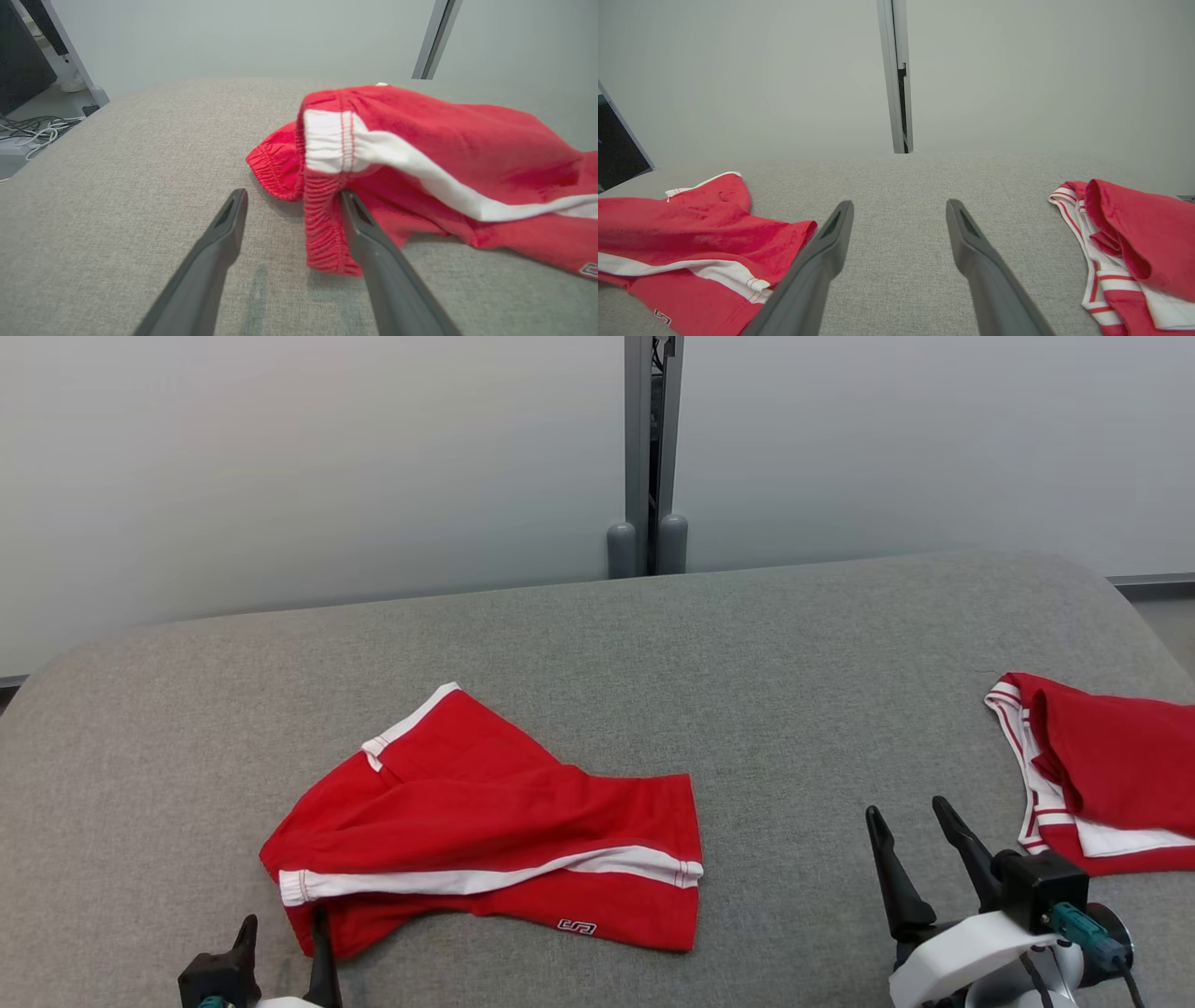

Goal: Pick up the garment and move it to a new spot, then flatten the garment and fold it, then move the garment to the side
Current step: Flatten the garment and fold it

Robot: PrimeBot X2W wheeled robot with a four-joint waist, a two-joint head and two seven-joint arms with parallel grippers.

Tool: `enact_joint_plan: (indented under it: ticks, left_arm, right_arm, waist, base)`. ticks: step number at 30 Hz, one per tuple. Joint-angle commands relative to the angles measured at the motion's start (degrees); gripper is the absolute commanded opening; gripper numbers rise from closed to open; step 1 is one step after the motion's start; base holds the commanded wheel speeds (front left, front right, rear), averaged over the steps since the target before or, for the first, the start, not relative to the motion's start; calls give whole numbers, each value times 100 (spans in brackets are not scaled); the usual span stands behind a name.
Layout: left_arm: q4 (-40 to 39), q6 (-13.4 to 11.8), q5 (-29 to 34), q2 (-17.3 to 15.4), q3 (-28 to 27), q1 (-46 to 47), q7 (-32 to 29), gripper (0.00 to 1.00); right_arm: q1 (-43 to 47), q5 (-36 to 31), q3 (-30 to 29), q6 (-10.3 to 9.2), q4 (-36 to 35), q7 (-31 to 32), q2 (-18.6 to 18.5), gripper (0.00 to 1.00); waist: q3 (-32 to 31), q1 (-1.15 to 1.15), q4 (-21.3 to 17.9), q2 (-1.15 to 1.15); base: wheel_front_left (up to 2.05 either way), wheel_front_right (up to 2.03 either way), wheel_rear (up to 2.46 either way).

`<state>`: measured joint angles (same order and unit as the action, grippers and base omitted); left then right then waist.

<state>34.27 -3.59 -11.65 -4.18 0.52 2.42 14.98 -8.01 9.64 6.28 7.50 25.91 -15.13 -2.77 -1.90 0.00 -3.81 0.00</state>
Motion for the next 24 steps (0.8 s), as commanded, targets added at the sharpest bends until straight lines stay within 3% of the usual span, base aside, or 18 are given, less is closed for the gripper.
enact_joint_plan:
  ticks: [1, 13, 24]
  left_arm:
    - [-139, 43, 168, -14, -16, -92, 26, 100]
    - [-1087, 74, 563, 77, -163, -456, 26, 100]
    - [-1150, 107, 528, 114, -251, -388, 26, 100]
  right_arm:
    - [23, 19, 14, -2, -7, 1, -30, 100]
    - [188, 69, 128, -2, -37, 1, -30, 100]
    - [173, 136, 289, -2, 27, 1, -29, 100]
  waist:
    - [-16, 0, 2, 0]
    - [-70, 0, 8, 0]
    - [-4, 0, 91, 0]
  base:
    - [0, 0, 0]
    - [0, 0, 0]
    - [0, 0, 0]
